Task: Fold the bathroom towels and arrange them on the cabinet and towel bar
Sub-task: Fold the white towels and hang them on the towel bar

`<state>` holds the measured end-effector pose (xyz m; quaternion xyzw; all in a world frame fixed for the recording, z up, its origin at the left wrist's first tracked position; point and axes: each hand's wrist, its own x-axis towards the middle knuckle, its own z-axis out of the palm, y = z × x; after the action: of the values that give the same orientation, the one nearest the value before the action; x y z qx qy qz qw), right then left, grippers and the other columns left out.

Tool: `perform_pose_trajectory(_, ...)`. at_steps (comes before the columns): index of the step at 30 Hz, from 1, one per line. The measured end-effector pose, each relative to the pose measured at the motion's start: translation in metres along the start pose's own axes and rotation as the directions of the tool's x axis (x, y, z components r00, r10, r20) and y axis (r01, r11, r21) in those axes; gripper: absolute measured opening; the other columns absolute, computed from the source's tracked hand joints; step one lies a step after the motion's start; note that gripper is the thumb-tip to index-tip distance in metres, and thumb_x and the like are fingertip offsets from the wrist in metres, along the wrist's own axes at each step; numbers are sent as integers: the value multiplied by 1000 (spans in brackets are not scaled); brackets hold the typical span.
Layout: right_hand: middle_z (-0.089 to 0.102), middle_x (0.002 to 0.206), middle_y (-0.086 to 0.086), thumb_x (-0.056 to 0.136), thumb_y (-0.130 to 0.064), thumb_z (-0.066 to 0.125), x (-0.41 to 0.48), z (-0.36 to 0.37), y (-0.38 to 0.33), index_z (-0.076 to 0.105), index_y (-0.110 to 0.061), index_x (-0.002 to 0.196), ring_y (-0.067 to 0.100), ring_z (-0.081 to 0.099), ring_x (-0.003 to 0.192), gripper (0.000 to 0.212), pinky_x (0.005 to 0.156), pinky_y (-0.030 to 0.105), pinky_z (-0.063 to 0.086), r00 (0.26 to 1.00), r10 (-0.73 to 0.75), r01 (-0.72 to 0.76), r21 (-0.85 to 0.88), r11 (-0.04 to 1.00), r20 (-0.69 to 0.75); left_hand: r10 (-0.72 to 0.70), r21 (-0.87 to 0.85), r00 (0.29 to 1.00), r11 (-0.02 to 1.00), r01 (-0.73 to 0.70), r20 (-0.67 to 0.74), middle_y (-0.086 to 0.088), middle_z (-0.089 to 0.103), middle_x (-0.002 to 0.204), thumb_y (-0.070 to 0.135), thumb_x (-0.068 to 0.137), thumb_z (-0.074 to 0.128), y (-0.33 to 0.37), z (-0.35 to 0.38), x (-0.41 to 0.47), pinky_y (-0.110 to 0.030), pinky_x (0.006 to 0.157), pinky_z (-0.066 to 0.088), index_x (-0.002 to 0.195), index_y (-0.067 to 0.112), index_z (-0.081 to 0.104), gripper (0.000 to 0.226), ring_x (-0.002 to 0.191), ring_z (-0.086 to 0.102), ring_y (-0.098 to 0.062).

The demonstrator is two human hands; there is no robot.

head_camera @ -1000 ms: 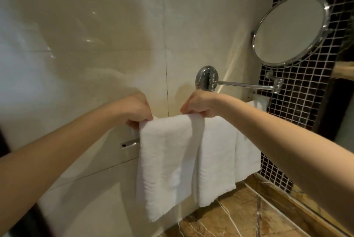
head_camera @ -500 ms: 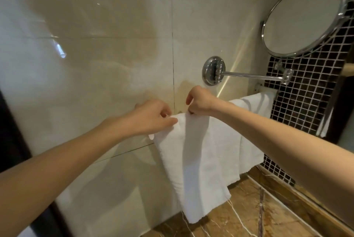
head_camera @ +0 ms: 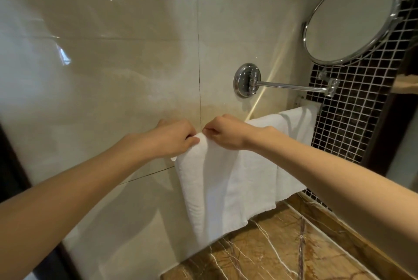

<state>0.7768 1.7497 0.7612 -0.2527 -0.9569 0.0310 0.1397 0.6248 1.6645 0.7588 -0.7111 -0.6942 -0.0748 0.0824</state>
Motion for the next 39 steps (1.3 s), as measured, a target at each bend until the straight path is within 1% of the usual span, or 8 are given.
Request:
perform_pose_trajectory(3, 64, 84, 10, 96, -20, 44, -1, 0, 2, 64, -7, 84, 29, 55, 84, 26, 76, 36, 44, 1000, -11, 12, 79, 997, -11, 23, 58, 998, 998, -20, -53, 8, 57, 73, 49, 89, 50, 4, 3, -5, -35, 72, 34, 83, 27, 56, 23, 80, 53, -24)
perform_pose_trajectory(6, 68, 110, 9, 98, -26, 43, -4, -2, 9, 66, -13, 112, 28, 58, 102, 30, 87, 37, 45, 1000, -7, 7, 22, 1000, 8, 3, 138, 998, 990, 7, -68, 3, 64, 112, 48, 87, 54, 5, 5, -7, -39, 87, 36, 124, 32, 52, 40, 109, 56, -24)
perform_pose_trajectory(11, 62, 104, 4, 98, -34, 43, -9, 2, 23, 59, -15, 121, 29, 57, 103, 34, 86, 36, 44, 996, 31, -31, 7, 999, 83, -2, 245, 996, 969, 24, -90, 7, 62, 89, 38, 84, 56, 10, 0, -4, -39, 76, 21, 110, 32, 57, 27, 95, 57, -23)
perform_pose_trajectory(15, 53, 133, 10, 98, -37, 44, -10, 3, 34, 45, -15, 139, 23, 52, 120, 46, 95, 27, 37, 997, 81, -81, 146, 986, 2, -49, 287, 998, 956, 58, -37, 6, 54, 76, 25, 79, 55, 15, 0, 3, -43, 83, 24, 100, 29, 53, 22, 87, 53, -25)
perform_pose_trajectory(19, 46, 143, 9, 96, -50, 42, -19, 0, 57, 33, -14, 145, 28, 45, 129, 61, 106, 37, 35, 984, 172, -173, 18, 985, 50, -125, 180, 991, 977, 114, 50, 1, 58, 93, 31, 76, 49, 14, 4, 10, -47, 88, 36, 103, 29, 48, 27, 97, 49, -30)
perform_pose_trajectory(25, 53, 134, 10, 90, -56, 49, -25, 0, 66, 41, -12, 136, 28, 50, 120, 65, 100, 43, 40, 995, 82, -76, -92, 993, 55, 64, 171, 990, 984, -41, -129, -6, 60, 116, 56, 92, 41, 46, 15, 28, -41, 81, 34, 130, 29, 42, 46, 107, 55, -31)
perform_pose_trajectory(30, 56, 124, 10, 89, -45, 58, -28, 5, 77, 44, -12, 131, 28, 51, 115, 54, 97, 39, 40, 999, 33, -30, -198, 980, 10, 119, 103, 972, 990, -99, -203, -8, 62, 116, 45, 94, 46, 57, 24, 48, -34, 69, 34, 127, 29, 46, 37, 106, 57, -32)
perform_pose_trajectory(39, 52, 130, 7, 91, -18, 60, -27, 14, 100, 42, -13, 134, 25, 45, 120, 47, 97, 28, 28, 997, -54, 36, -270, 962, -59, 110, 117, 967, 990, -85, -231, -4, 64, 114, 37, 93, 48, 50, 43, 59, -37, 72, 44, 133, 31, 41, 41, 103, 59, -30)
